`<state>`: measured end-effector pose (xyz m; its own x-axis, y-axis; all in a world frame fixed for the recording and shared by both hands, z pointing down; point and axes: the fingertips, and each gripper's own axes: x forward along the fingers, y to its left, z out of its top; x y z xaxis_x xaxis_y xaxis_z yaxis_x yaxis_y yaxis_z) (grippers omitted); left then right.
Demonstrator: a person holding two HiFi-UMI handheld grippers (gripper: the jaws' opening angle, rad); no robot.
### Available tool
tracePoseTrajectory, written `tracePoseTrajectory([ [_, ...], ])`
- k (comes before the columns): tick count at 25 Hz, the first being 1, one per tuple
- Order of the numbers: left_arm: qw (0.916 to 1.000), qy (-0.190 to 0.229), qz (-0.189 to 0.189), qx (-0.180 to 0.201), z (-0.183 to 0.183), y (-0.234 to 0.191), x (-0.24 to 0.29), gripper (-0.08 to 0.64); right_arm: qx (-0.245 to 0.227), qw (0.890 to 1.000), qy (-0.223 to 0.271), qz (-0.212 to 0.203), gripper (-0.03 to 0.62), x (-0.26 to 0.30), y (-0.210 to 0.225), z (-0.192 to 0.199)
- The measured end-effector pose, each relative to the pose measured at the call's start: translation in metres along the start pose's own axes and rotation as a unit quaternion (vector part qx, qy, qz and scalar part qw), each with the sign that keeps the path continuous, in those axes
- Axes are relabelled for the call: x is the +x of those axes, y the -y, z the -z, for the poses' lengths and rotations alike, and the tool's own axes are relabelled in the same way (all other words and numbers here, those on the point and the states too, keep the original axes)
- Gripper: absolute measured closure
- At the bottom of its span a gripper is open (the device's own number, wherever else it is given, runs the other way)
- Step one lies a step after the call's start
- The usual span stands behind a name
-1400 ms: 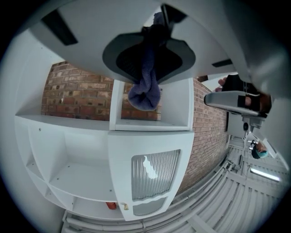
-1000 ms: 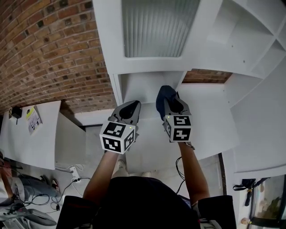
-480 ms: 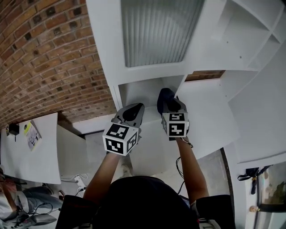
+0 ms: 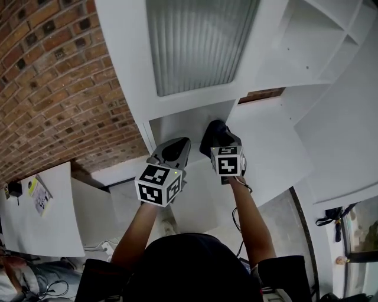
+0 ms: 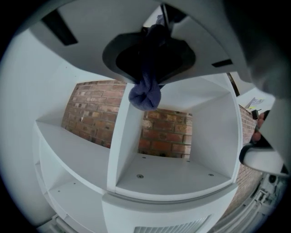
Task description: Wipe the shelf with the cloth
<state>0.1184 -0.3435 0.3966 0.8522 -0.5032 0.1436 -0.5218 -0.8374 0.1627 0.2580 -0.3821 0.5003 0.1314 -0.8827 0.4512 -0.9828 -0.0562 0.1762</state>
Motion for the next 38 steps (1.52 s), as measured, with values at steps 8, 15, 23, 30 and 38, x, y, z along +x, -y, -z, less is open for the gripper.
tracePoseTrajectory([
  [8,0.9999,-0.003,0.014,-0.004,0.001,-0.004,0.009,0.543,-0.003,1.000,-0.024,0.001,0.509,0.011,-0.001,0.010],
  [15,0.9998,-0.006,0.018,-0.004,0.001,-0.005,0.014,0.543,-0.019,0.999,-0.038,0.006,0.509,0.018,0.001,0.016],
  [23,0.9999,-0.006,0.011,-0.005,0.003,-0.010,0.015,0.543,-0.027,0.999,-0.047,-0.001,0.509,0.025,-0.001,0.022],
  [30,0.9999,-0.005,-0.002,-0.010,0.005,-0.014,0.010,0.543,-0.030,0.998,-0.054,-0.011,0.509,0.028,-0.003,0.021],
  [38,0.9997,0.002,-0.021,-0.016,0.007,-0.019,0.000,0.543,-0.045,0.997,-0.057,-0.022,0.509,0.030,-0.009,0.019],
])
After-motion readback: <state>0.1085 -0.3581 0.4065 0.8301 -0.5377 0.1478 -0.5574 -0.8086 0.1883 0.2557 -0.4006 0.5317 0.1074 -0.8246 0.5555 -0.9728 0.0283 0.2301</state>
